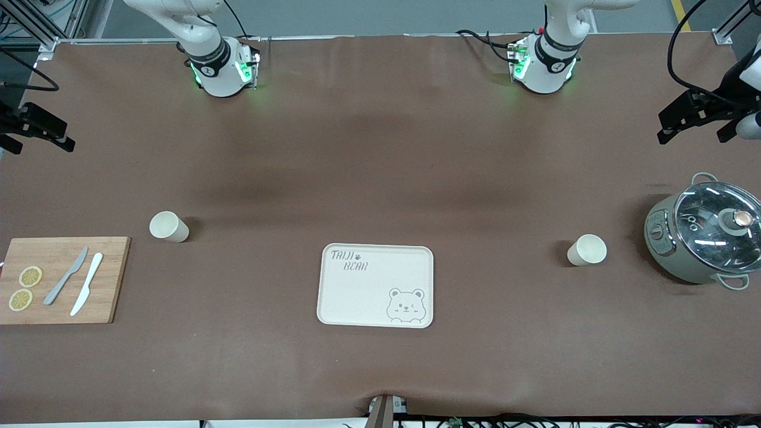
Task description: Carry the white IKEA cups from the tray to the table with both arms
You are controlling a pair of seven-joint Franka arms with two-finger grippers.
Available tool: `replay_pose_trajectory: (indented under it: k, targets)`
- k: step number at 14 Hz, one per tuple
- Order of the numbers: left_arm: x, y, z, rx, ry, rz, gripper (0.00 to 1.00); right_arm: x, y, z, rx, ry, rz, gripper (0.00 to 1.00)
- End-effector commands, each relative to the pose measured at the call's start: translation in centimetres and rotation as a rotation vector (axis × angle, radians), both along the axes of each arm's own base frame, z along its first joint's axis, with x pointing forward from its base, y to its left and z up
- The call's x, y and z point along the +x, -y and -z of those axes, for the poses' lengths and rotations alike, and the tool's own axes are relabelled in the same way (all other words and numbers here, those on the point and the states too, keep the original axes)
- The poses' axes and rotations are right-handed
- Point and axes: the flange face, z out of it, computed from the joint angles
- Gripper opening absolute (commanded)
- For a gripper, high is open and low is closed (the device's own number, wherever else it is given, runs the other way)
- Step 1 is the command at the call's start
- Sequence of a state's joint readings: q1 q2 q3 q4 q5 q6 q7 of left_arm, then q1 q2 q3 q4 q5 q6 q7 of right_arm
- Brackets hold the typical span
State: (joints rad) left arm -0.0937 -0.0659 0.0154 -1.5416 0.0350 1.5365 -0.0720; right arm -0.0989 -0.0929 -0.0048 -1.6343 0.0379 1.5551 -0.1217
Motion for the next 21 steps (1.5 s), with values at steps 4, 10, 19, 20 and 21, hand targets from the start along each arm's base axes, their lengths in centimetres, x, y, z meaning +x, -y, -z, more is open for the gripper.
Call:
replay_pose_trajectory:
  k: [4, 10, 19, 20, 21]
  targets:
    - [0.1, -0.3, -1.3, -0.021, 0.024, 0.000, 1.00, -0.6, -0.4, -1.1, -0.012, 0.018, -0.009, 1.00]
    - [0.2, 0.2, -1.0, -0.022, 0.016, -0.001, 1.00, -0.5, 0.0, -1.0, -0.050, 0.012, -0.008, 1.00]
    - [0.1, 0.2, -0.8, -0.022, 0.008, 0.002, 1.00, 0.3, 0.3, -0.4, -0.044, 0.026, 0.000, 1.00]
    - [0.1, 0.1, -0.8, -0.021, 0.008, 0.002, 1.00, 0.9, 0.4, 0.0, -0.047, 0.034, 0.001, 1.00]
    - [0.1, 0.0, -0.8, -0.022, 0.008, -0.004, 1.00, 1.5, 0.8, 0.6, -0.046, 0.041, 0.008, 1.00]
